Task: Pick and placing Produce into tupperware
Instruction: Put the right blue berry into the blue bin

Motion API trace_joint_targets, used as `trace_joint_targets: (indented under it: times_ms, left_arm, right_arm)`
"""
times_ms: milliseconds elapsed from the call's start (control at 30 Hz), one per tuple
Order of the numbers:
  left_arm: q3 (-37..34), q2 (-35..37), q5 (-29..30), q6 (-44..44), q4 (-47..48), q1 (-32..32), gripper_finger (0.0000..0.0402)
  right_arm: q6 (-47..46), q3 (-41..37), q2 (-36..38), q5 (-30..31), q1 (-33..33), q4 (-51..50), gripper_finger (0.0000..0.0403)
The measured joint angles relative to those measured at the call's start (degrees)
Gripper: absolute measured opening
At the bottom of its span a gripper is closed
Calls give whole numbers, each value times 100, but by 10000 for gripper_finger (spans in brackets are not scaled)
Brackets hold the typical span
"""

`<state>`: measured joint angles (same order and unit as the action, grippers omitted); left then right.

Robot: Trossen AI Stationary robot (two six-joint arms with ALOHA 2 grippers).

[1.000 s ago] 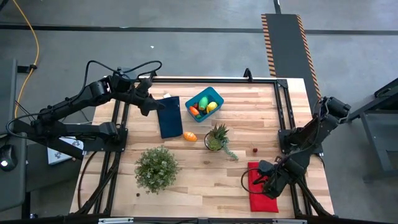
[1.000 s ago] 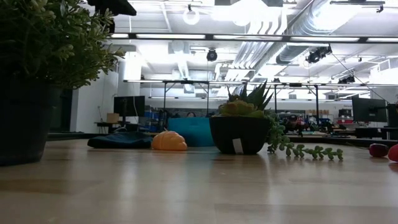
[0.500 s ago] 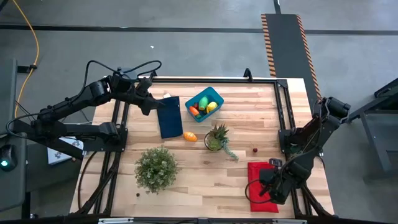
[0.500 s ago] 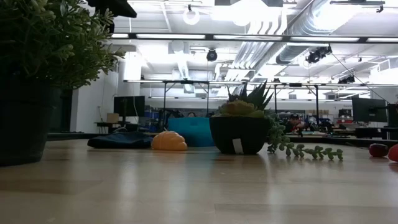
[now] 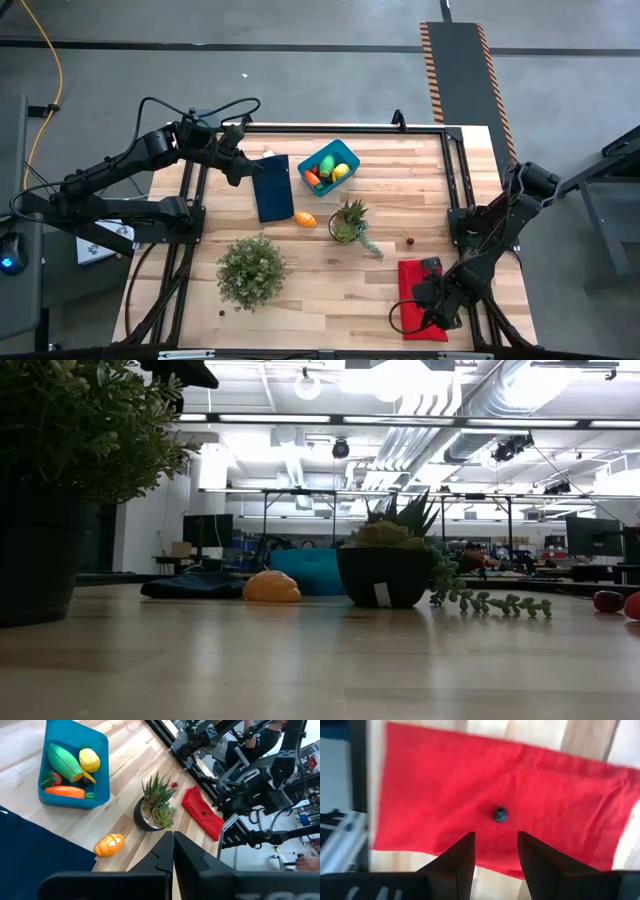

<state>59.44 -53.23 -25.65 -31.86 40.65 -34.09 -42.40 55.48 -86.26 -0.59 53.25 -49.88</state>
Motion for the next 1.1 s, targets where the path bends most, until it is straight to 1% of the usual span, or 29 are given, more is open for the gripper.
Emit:
trace_joint_targets:
  times_ms: [67, 267, 467, 833, 1000, 1100]
  left_arm:
    - [0, 0, -49, -12, 10, -1, 1]
    - [0, 0, -66, -71, 55, 0, 1]
    - [0, 0, -66, -98, 140, 0, 1]
    - [0, 0, -68, -101, 200, 0, 1]
    - [0, 0, -68, -81, 200, -1, 1]
    - [0, 0, -68, -55, 200, 0, 1]
  right_arm:
    - [-119, 0, -139, 68, 0, -72, 138]
    - [-237, 0, -402, 143, 13, 118, 138]
    - [-257, 0, -497, 257, 13, 291, 138]
    - [-255, 0, -782, 259, 15, 322, 138]
    - [-264, 0, -789, 483, 15, 329, 138]
    - [-304, 0, -789, 515, 17, 333, 138]
